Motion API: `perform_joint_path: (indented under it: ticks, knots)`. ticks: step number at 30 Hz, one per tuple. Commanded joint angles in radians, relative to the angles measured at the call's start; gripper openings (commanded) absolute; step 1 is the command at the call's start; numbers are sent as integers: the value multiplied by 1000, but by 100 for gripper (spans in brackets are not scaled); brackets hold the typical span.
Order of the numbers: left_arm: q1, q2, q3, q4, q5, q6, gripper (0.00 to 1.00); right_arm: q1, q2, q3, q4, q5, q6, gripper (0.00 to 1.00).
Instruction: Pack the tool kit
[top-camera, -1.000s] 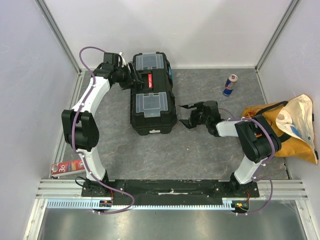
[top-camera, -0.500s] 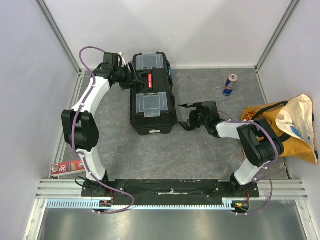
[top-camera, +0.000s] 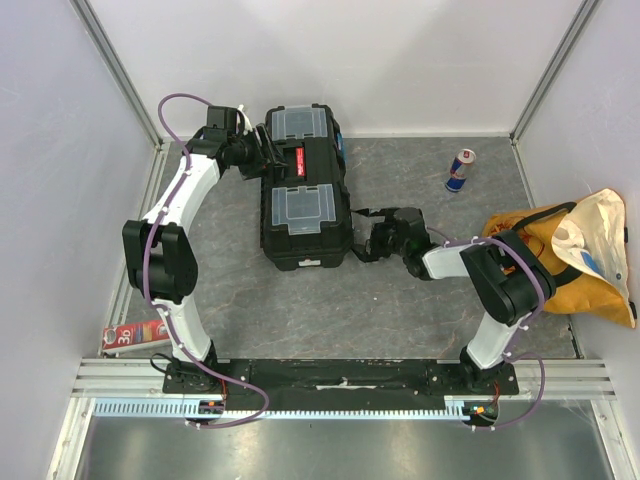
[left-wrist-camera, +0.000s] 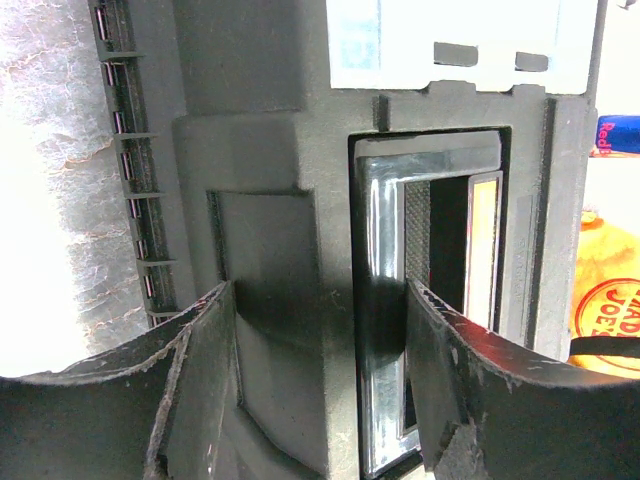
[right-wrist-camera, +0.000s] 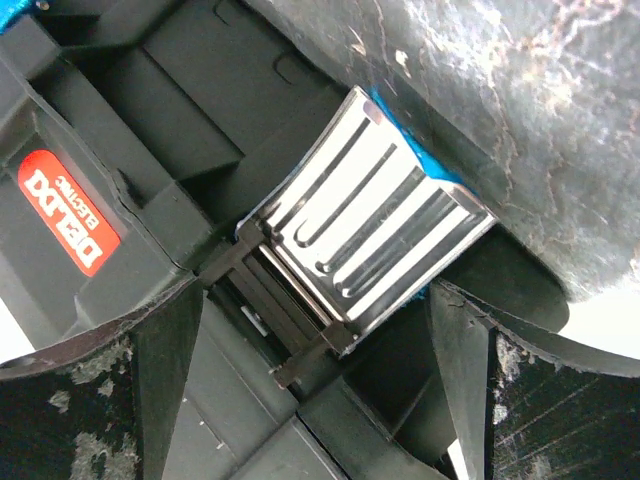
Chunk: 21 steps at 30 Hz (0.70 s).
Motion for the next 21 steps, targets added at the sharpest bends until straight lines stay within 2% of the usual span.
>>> perform_joint_path:
  ticks: [1,9,15,18,21]
  knots:
    - [23,-57,-15,-35,17,24,68,1,30,20,46,90,169,98]
    - [23,-65,-18,-36,9,32,68,-28,-16,6,50,202,83,98]
    - [23,-63,-21,-36,9,34,68,-58,-112,20,-29,301,-64,98]
    - [23,-65,-23,-36,9,32,68,-75,-151,40,-91,326,-133,91]
    - [23,-63,-27,-36,11,34,68,-89,-151,78,-112,302,-207,76]
